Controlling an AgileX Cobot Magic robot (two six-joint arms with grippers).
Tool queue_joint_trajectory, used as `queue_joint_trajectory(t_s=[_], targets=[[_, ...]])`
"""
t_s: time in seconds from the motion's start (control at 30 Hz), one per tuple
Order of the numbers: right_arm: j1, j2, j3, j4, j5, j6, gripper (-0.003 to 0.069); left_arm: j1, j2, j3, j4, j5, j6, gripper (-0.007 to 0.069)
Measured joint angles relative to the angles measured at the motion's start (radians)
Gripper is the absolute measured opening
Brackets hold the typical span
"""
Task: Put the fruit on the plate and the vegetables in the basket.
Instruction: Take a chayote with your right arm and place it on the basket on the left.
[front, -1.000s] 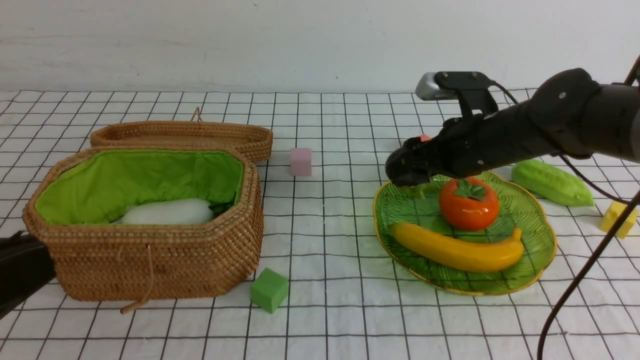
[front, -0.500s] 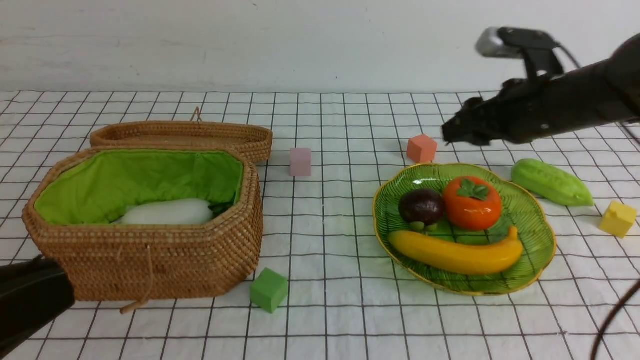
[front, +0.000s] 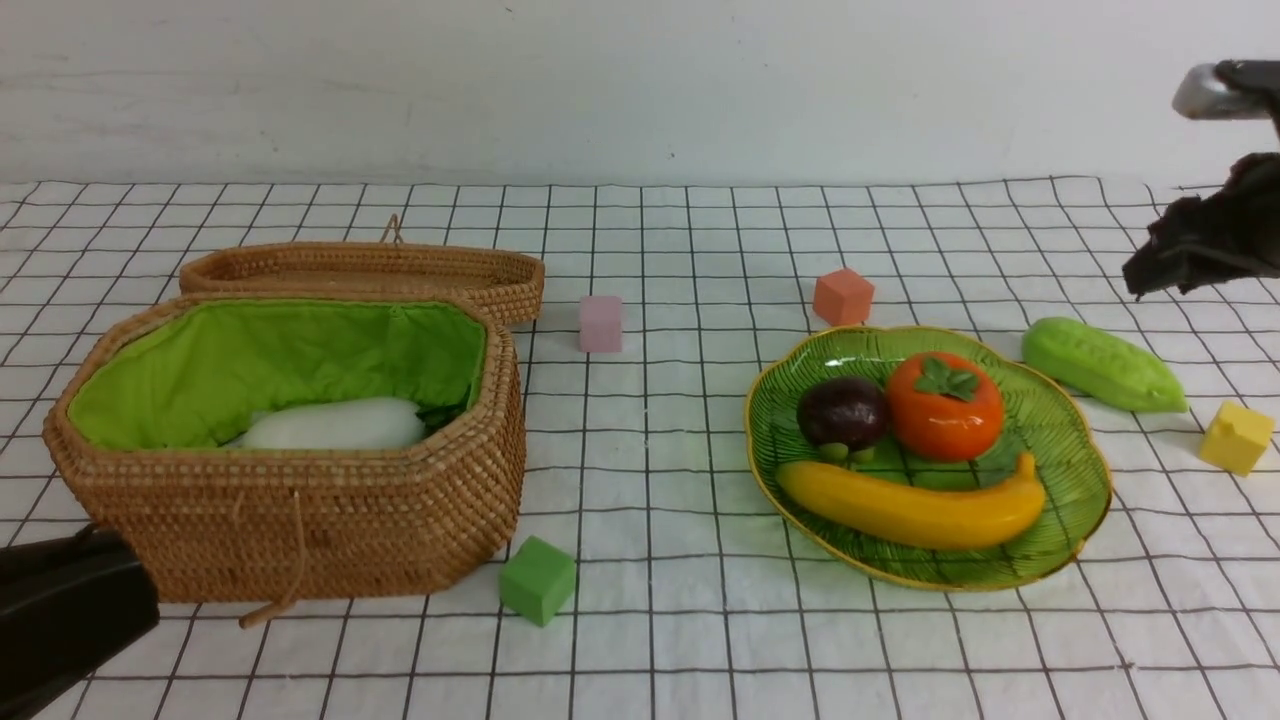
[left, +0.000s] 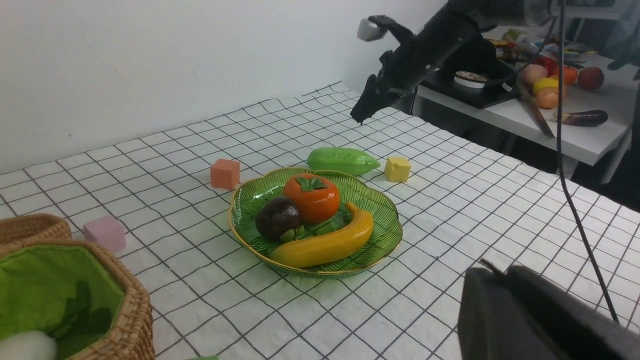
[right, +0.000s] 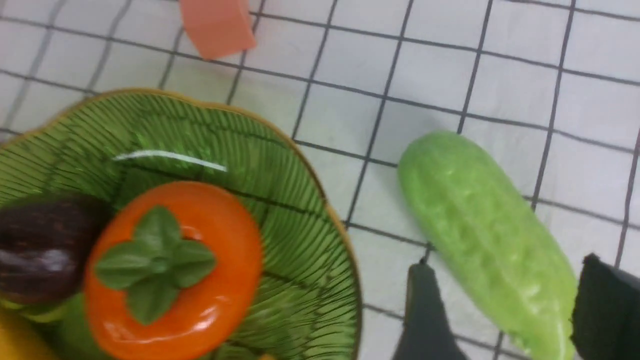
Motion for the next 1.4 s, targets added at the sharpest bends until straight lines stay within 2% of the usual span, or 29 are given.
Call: queue_joint_trajectory(t_s=[0.07,0.1,0.17,0.3,0.53,0.7,0.8,0.97,1.1,1.17,1.27,1.4], targets=[[0.000,0.033,-0.011,-0.001,-0.016,-0.052,0.0501,0.000,0.000,0.000,0.000,0.000,0.000,0.0029],[0.000,0.066,-0.021,-0.004,-0.040,-0.108,0.0558,0.000,0.000,0.000,0.000,0.000,0.000,0.0029],[0.000,0.102,-0.024,-0.008,-0.076,-0.175,0.0610,0.000,0.000,0.000,0.000,0.000,0.000,0.0029],[0.000,0.137,-0.027,-0.011,-0.124,-0.257,0.0640,0.000,0.000,0.000,0.000,0.000,0.000,0.0029],[0.000,0.194,-0.030,-0.004,-0.144,-0.299,0.0594,0.000,0.000,0.000,0.000,0.000,0.000,0.0036],[0.000,0.252,-0.030,-0.005,-0.150,-0.313,0.0528,0.000,0.000,0.000,0.002,0.013,0.000,0.0036],[0.000,0.258,-0.036,0.000,-0.156,-0.321,0.0448,0.000,0.000,0.000,0.025,0.046,0.000,0.0040],[0.000,0.238,-0.036,-0.026,-0.105,-0.250,0.0445,0.000,0.000,0.000,0.046,0.055,0.000,0.0041],[0.000,0.129,-0.030,-0.076,-0.022,-0.112,0.0445,0.000,0.000,0.000,0.050,0.055,0.000,0.0043],[0.000,0.098,-0.030,-0.076,0.001,-0.082,0.0445,0.000,0.000,0.000,0.050,0.055,0.000,0.0043],[0.005,-0.024,-0.032,-0.048,0.127,0.014,0.0445,0.000,0.000,0.000,0.050,0.055,0.000,0.0043],[0.058,-0.113,-0.032,-0.008,0.256,0.108,0.0445,0.000,0.000,0.000,0.060,0.056,-0.010,0.0043]])
